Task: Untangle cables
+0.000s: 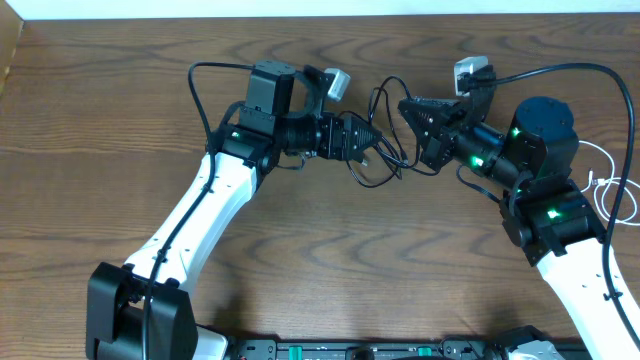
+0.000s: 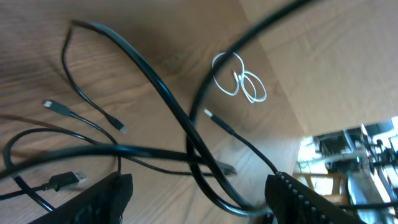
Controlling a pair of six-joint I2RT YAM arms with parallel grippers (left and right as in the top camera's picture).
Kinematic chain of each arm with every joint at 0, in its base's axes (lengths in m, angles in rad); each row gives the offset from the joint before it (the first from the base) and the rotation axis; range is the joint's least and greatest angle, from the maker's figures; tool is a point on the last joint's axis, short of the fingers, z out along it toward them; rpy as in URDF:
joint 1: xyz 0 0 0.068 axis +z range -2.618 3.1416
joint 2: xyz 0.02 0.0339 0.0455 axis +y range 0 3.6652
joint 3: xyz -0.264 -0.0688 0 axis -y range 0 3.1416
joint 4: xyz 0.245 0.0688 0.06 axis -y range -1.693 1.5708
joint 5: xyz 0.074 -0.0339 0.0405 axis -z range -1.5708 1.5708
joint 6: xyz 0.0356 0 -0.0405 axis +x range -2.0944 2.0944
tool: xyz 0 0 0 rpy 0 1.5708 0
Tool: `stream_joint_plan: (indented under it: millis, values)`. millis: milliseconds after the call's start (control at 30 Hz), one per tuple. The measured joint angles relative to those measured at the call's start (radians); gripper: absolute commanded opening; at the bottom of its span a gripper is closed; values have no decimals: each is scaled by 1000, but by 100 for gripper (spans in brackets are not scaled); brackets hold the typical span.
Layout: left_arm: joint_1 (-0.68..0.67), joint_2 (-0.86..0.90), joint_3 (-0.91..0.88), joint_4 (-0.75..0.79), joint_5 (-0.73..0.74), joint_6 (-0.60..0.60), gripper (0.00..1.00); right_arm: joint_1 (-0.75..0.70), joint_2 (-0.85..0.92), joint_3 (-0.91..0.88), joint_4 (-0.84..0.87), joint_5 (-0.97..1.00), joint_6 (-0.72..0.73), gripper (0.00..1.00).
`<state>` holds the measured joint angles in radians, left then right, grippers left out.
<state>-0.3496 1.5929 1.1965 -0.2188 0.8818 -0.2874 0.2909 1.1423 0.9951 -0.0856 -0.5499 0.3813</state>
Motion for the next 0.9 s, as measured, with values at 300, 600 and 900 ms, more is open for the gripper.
stream_joint_plan:
  millis: [300,600,900]
  values:
    - [-2,39,0,55,-6,-120,46,0,0,0,0,0,0,1]
    - [-9,40,0,90,85,-143,19,0,0,0,-9,15,0,1]
    - [-9,40,0,67,105,-150,8,-23,0,2,-117,130,-4,1]
